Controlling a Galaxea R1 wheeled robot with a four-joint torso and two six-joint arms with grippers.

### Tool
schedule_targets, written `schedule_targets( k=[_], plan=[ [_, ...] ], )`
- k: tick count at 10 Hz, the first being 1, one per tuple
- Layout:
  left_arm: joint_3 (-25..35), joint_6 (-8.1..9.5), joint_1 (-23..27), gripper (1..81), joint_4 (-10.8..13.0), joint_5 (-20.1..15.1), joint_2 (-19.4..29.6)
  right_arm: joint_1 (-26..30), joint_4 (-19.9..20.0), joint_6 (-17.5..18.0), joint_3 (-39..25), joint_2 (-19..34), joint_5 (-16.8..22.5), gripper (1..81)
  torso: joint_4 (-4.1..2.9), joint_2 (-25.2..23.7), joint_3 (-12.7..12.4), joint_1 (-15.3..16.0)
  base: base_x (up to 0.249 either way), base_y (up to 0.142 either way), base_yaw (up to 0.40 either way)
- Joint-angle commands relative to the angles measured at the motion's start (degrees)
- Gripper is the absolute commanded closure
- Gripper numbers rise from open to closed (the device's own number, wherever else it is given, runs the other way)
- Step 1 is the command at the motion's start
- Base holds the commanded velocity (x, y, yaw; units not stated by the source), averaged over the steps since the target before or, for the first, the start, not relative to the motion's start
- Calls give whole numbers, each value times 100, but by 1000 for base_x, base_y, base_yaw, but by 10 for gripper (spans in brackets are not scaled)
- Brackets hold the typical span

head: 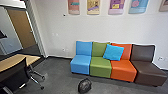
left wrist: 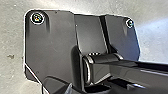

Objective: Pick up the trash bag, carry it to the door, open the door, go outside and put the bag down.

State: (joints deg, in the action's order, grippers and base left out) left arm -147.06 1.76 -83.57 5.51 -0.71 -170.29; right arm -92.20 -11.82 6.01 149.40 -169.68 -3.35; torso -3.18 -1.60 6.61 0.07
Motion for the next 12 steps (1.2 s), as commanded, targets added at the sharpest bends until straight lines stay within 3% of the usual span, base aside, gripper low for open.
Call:
schedule_targets(
  k=[1,12],
  plan=[
    [36,0,248,10,-41,-316,3,170,-48,-12,-17,28,309,10,0,0,0,-2,96,0,0],
    [36,-9,248,10,-15,-325,-14,197,-30,-12,-17,28,309,10,0,2,0,0,96,0,0]
  ],
)
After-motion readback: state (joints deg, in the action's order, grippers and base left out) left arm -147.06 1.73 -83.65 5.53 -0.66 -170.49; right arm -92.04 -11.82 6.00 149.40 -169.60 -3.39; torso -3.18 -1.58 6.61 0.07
